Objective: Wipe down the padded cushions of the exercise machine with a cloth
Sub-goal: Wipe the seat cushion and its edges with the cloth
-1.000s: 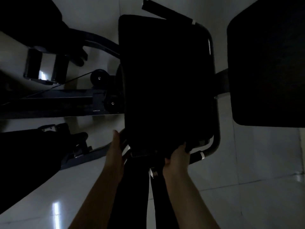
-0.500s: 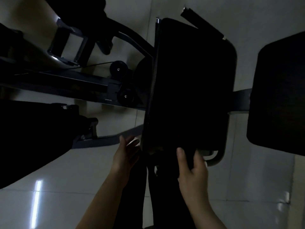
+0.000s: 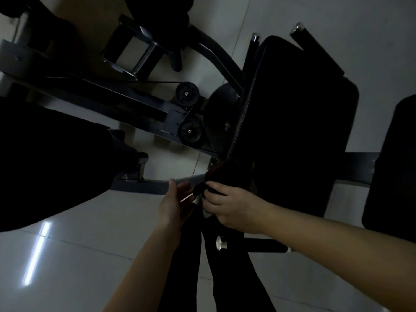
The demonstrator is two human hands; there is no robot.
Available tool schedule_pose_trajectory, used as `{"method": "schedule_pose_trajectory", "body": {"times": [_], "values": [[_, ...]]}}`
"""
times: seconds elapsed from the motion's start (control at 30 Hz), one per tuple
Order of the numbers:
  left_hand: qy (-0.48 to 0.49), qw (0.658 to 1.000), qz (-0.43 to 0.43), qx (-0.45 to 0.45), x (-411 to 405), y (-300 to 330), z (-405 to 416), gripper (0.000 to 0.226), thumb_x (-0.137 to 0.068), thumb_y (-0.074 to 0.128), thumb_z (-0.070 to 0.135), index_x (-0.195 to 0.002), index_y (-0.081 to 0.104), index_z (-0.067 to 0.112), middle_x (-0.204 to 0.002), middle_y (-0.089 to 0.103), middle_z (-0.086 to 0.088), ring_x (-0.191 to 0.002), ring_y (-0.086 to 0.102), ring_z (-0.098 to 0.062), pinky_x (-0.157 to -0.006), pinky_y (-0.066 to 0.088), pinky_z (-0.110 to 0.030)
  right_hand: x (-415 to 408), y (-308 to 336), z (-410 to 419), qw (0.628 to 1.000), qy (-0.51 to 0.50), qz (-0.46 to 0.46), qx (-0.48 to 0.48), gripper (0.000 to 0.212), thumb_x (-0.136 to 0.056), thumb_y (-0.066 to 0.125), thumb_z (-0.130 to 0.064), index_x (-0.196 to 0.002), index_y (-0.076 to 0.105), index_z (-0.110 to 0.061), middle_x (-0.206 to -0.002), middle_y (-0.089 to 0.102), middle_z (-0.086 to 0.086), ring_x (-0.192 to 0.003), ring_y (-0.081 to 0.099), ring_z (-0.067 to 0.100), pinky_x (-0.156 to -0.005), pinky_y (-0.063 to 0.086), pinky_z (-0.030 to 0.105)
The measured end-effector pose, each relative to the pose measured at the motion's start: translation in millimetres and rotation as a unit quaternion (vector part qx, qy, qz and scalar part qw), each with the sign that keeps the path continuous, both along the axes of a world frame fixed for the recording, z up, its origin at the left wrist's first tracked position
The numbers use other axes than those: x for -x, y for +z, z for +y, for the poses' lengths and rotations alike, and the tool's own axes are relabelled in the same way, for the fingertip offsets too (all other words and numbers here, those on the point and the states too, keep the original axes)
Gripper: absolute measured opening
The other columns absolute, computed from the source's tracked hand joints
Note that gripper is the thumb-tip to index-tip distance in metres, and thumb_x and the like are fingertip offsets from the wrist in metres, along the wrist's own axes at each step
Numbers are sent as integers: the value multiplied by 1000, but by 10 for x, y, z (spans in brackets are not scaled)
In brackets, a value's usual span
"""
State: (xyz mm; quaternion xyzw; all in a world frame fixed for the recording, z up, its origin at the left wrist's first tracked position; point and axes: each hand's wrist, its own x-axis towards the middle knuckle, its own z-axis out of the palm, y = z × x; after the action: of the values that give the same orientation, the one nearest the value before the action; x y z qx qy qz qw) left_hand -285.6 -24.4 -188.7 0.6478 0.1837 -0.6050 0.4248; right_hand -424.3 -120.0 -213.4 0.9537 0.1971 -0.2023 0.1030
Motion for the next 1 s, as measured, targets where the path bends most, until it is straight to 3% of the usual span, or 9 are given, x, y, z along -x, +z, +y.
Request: {"method": "schedule_pose_trajectory", "body": {"times": [0.1,0.2,0.4,0.53,0.63,0.7,0.77,0.9,1.0], "values": [[14,1000,5,-4,96,-20,-48,46,-100,26,43,-113,57,11,-104,64,-2,-101,60,-17,-82,47,-28,-16,80,-93,997,-31,-46,-62,23,-82,58,-32,-94,76,-28,-120,64,-4,-117,56,20,-111,29,44],[28,999,16,4,240,-36,-103,49,-99,29,44,-124,56,12,-119,64,-6,-113,59,-21,-90,47,-33,-40,124,-149,988,-56,-64,-127,25,-81,52,-31,-83,77,-32,-111,68,-4,-109,61,20,-105,39,40],[91,994,45,24,376,-12,-143,52,-95,32,53,-99,70,20,-84,75,-4,-79,72,-16,-71,51,-34,-196,229,-105,967,-169,-76,-176,18,-83,56,-26,-79,72,-19,-90,68,3,-87,61,24,-86,47,41],[106,994,27,26,335,34,-153,55,-94,25,58,-126,52,23,-114,67,-8,-114,58,-24,-101,39,-40,-653,335,-767,925,-353,-103,-99,21,-81,60,-24,-75,75,-11,-79,64,8,-76,59,29,-63,40,31],[85,996,7,35,362,65,-182,57,-94,22,58,-132,45,22,-129,59,-10,-124,50,-25,-108,31,-38,-754,465,-1584,906,-408,-103,-41,35,-93,50,-32,-101,72,-6,-106,63,11,-101,55,33,-89,40,39],[83,996,10,44,390,104,-232,60,-95,19,57,-136,42,19,-132,57,-9,-117,52,-21,-88,39,-31,-717,470,-1710,905,-408,-113,-31,36,-92,51,-34,-97,73,-6,-102,65,12,-99,56,33,-94,39,42],[111,993,14,31,429,88,-260,60,-95,19,56,-135,42,19,-129,58,-8,-111,54,-23,-77,41,-32,-661,482,-1379,914,-387,-113,-45,29,-82,60,-29,-75,75,-5,-77,66,13,-79,59,32,-81,45,41],[143,990,11,2,435,48,-285,56,-94,24,57,-127,51,20,-118,64,-9,-111,58,-27,-96,43,-48,-487,425,-536,918,-332,-74,-202,12,-69,71,-21,-61,70,-12,-66,62,4,-65,57,26,-68,46,35],[123,992,-16,-24,380,-5,-354,48,-94,30,57,-110,59,23,-109,66,-8,-110,58,-29,-97,43,-48,-511,350,-725,915,-323,-80,-229,21,-74,66,-35,-64,70,-16,-67,63,1,-63,58,23,-62,47,32]]}}
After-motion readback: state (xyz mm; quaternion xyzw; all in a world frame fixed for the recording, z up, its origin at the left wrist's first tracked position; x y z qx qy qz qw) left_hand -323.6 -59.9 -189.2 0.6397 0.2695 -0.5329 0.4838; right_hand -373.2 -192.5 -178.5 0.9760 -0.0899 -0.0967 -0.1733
